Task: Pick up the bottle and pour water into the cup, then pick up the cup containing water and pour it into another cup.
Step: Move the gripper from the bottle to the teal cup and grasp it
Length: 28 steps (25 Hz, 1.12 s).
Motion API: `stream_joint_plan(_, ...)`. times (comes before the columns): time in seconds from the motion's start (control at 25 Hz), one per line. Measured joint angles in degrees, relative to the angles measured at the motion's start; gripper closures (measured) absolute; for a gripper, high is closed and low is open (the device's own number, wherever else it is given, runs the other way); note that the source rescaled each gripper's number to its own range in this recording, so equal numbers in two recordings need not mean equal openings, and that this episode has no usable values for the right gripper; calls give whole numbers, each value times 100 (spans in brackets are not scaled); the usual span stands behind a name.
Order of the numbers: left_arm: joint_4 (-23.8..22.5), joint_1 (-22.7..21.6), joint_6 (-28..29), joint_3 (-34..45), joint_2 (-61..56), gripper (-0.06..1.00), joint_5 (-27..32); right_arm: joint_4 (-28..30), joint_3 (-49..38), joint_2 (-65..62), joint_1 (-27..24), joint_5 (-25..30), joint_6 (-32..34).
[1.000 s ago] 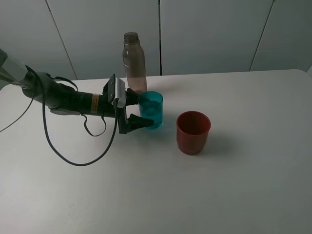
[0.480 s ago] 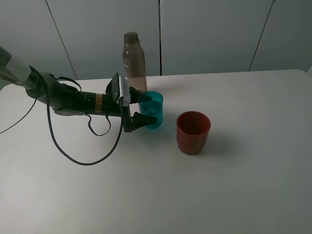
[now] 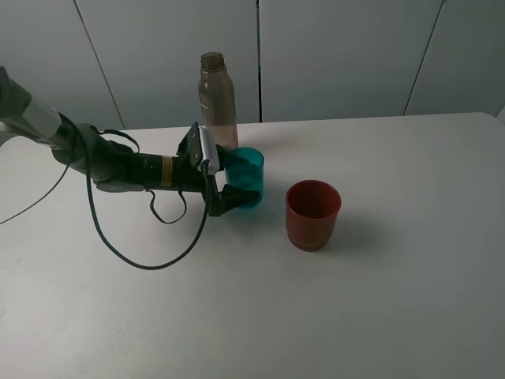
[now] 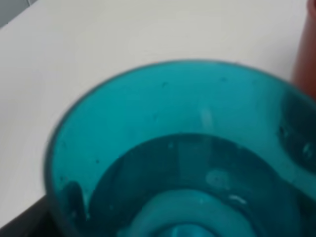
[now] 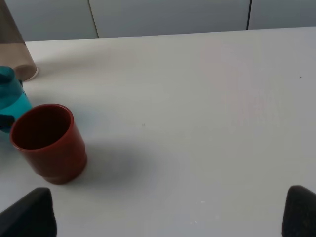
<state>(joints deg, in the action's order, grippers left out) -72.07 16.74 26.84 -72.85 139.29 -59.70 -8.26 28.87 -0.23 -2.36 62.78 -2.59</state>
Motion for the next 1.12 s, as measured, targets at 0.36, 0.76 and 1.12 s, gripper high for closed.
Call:
stream_joint_plan(0.36,208,132,0,-252,150,-6,0,0,0,0,0,0,0)
stream_joint_plan(0.76,243,132,0,-266,150,-6,-82,0,0,0,0,0,0)
stream_joint_plan(1.12,254,132,0,-266,150,91,-107,0,0,0,0,0,0)
